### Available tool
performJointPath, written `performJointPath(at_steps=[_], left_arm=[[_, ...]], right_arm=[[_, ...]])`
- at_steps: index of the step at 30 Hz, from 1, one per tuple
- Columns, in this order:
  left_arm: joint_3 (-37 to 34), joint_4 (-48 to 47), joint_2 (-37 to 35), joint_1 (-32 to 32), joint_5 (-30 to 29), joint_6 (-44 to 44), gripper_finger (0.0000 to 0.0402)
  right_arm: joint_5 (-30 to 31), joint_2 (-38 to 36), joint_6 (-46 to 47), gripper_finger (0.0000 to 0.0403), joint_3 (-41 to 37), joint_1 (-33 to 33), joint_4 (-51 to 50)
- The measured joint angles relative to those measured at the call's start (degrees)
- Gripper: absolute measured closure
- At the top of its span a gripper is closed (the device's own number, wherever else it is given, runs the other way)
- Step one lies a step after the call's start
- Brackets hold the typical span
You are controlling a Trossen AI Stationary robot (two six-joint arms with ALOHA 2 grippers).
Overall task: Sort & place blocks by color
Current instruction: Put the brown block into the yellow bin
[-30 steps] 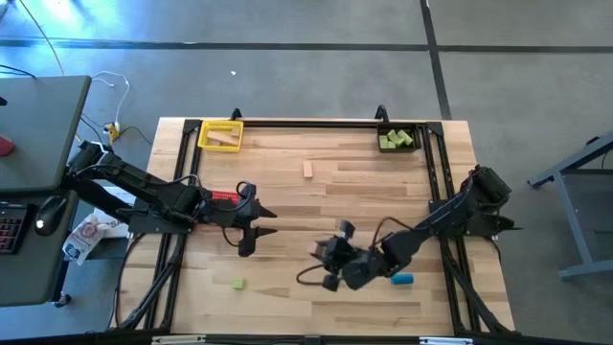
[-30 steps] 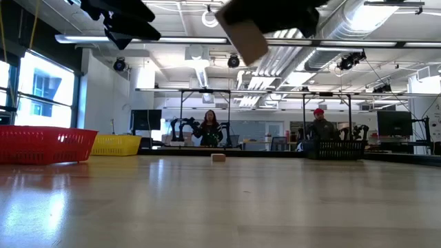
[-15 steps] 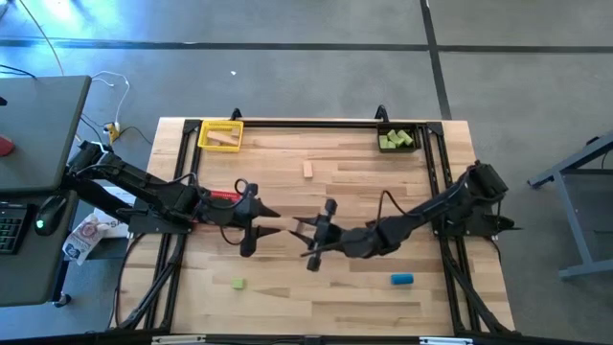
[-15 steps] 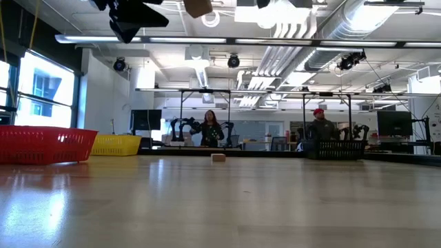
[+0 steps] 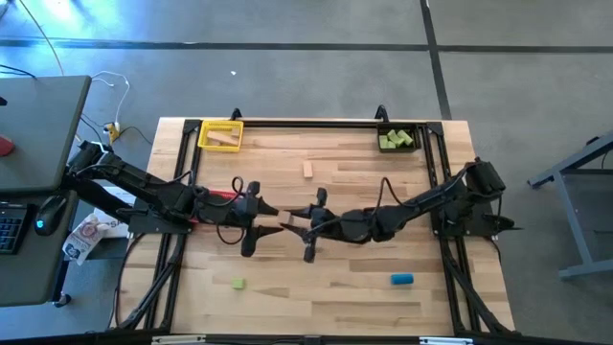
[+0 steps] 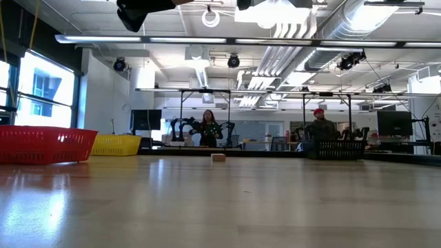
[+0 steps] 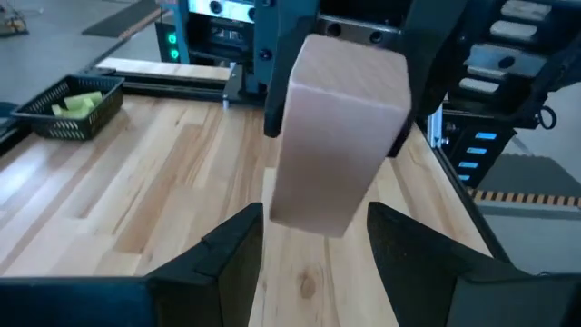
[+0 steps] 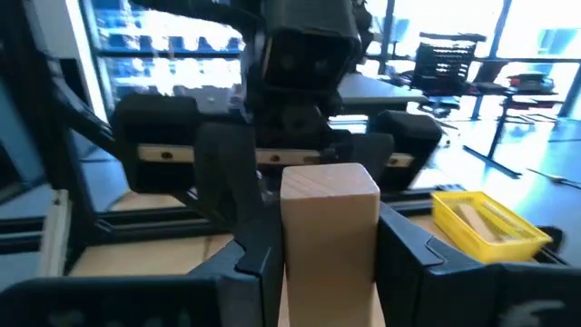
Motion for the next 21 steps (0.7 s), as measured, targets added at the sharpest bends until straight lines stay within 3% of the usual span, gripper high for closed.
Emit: performJointPath(at_steps=[12, 21], left_arm=[[0.00, 5.52, 0.00, 0.02, -0.42, 3.96, 0.0222], [0.00, 5.02, 0.00, 0.00, -0.26, 6.76, 0.0299]], right_arm=[[-7.56, 0.00, 1.53, 0.0299, 0.00, -3.21, 3.08], [-12.02, 0.00, 1.69, 0.0278, 0.00, -4.05, 2.45]])
